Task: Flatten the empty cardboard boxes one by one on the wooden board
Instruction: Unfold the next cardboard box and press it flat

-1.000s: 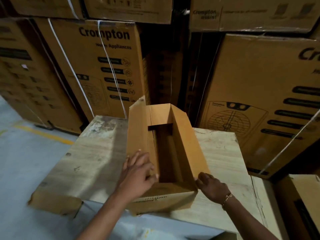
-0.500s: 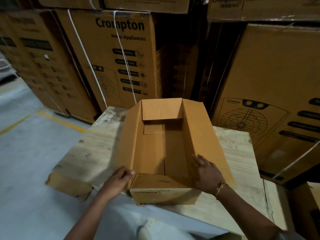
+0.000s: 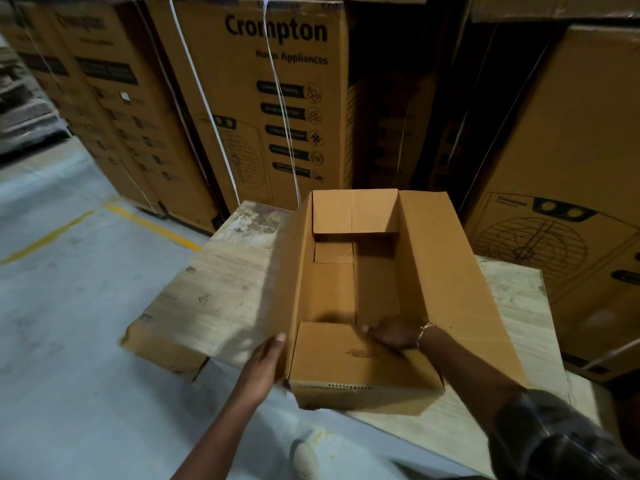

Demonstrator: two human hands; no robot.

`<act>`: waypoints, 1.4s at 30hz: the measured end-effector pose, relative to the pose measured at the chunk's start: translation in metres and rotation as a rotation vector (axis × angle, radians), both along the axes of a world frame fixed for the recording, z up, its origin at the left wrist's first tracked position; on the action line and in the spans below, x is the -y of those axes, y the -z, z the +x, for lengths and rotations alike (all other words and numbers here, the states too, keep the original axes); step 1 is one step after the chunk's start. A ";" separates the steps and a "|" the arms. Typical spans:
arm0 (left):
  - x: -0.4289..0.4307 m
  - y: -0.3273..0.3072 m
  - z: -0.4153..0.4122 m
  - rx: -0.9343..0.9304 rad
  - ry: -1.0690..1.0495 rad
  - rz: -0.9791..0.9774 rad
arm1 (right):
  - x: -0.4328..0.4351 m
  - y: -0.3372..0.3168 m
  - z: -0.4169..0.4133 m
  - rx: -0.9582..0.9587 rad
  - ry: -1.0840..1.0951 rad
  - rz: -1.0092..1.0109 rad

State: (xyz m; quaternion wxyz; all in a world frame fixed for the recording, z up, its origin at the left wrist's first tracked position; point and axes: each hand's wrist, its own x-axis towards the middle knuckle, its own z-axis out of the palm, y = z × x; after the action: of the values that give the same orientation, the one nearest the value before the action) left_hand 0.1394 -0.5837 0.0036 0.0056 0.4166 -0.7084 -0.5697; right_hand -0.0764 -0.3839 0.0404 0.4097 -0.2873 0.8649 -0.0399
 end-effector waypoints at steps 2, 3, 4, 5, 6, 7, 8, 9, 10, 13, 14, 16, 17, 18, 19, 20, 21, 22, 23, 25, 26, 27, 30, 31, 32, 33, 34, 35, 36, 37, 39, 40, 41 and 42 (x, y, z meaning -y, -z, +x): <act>0.007 -0.007 -0.001 -0.025 -0.063 0.007 | -0.003 -0.047 -0.013 -0.158 0.037 -0.155; 0.010 -0.011 -0.002 -0.043 -0.067 0.004 | -0.010 -0.069 -0.020 -0.107 0.100 -0.239; 0.012 -0.016 -0.003 -0.072 -0.039 0.001 | -0.022 -0.089 -0.023 0.023 0.125 -0.291; 0.014 -0.020 -0.004 -0.093 -0.010 0.002 | -0.036 -0.106 -0.021 0.178 0.099 -0.305; 0.019 -0.019 -0.004 -0.102 0.026 0.010 | -0.049 -0.115 -0.017 0.294 0.056 -0.286; 0.023 -0.017 -0.003 -0.095 0.079 0.027 | -0.062 -0.120 -0.012 0.358 0.029 -0.281; 0.025 -0.016 -0.003 -0.069 0.165 0.042 | -0.073 -0.117 -0.007 0.367 0.013 -0.278; 0.025 -0.016 -0.002 -0.023 0.290 0.046 | -0.084 -0.109 -0.001 0.317 0.008 -0.289; 0.024 -0.017 -0.002 0.033 0.427 0.032 | -0.093 -0.097 0.003 0.201 -0.001 -0.282; 0.014 -0.017 0.000 0.215 0.704 -0.190 | -0.117 -0.044 0.017 -0.159 0.010 -0.176; 0.008 -0.015 0.000 0.259 0.728 -0.280 | -0.122 -0.027 0.022 -0.163 0.073 -0.182; -0.003 -0.006 -0.001 0.274 0.720 -0.397 | -0.124 0.002 0.035 -0.087 0.176 -0.273; -0.010 -0.001 -0.002 0.265 0.702 -0.444 | -0.122 0.013 0.041 -0.063 0.208 -0.311; -0.016 0.004 -0.002 0.249 0.671 -0.487 | -0.118 0.021 0.048 -0.057 0.230 -0.348; -0.021 0.009 -0.003 0.214 0.633 -0.525 | -0.114 0.030 0.054 -0.076 0.249 -0.379; -0.026 0.012 -0.002 0.175 0.590 -0.546 | -0.109 0.038 0.059 -0.108 0.268 -0.409; -0.030 0.012 -0.002 0.143 0.552 -0.544 | -0.106 0.044 0.064 -0.150 0.290 -0.428; -0.033 0.012 -0.002 0.118 0.527 -0.535 | -0.103 0.049 0.066 -0.187 0.304 -0.442; -0.034 0.011 -0.002 0.109 0.521 -0.526 | -0.101 0.051 0.067 -0.214 0.308 -0.451; -0.031 0.008 -0.002 0.128 0.533 -0.509 | -0.101 0.050 0.067 -0.210 0.328 -0.458; -0.030 0.006 -0.002 0.138 0.544 -0.514 | -0.102 0.050 0.066 -0.202 0.331 -0.462; -0.029 0.004 -0.002 0.151 0.553 -0.523 | -0.104 0.050 0.065 -0.197 0.322 -0.459; -0.025 0.003 -0.001 0.164 0.559 -0.487 | -0.103 0.050 0.064 -0.162 0.301 -0.463; -0.022 0.003 0.000 0.157 0.553 -0.453 | -0.101 0.049 0.065 -0.146 0.301 -0.465; -0.018 0.003 0.000 0.150 0.543 -0.426 | -0.099 0.046 0.066 -0.124 0.303 -0.464; -0.013 0.003 -0.001 0.143 0.524 -0.403 | -0.097 0.042 0.067 -0.093 0.309 -0.456; -0.007 0.003 -0.002 0.137 0.496 -0.376 | -0.095 0.036 0.067 -0.060 0.318 -0.441; 0.000 0.003 -0.005 0.142 0.470 -0.359 | -0.092 0.029 0.065 -0.047 0.341 -0.429; 0.009 0.004 -0.010 0.156 0.459 -0.370 | -0.089 0.021 0.061 -0.081 0.371 -0.416; 0.017 0.004 -0.016 0.184 0.465 -0.425 | -0.083 0.014 0.055 -0.177 0.387 -0.381; 0.032 0.005 -0.035 0.229 0.493 -0.576 | -0.064 0.003 0.036 -0.419 0.342 -0.280; 0.039 0.006 -0.047 0.233 0.504 -0.621 | -0.051 0.000 0.024 -0.477 0.324 -0.269; 0.046 0.007 -0.061 0.234 0.517 -0.639 | -0.034 -0.001 0.011 -0.477 0.335 -0.287; 0.052 0.008 -0.077 0.234 0.533 -0.644 | -0.015 -0.003 -0.003 -0.416 0.379 -0.349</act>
State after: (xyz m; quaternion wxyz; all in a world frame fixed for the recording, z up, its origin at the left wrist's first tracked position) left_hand 0.0620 -0.6359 -0.0048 -0.0922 0.2578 -0.9287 -0.2502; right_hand -0.0792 -0.3685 0.0436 0.1542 -0.1892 0.9482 -0.2032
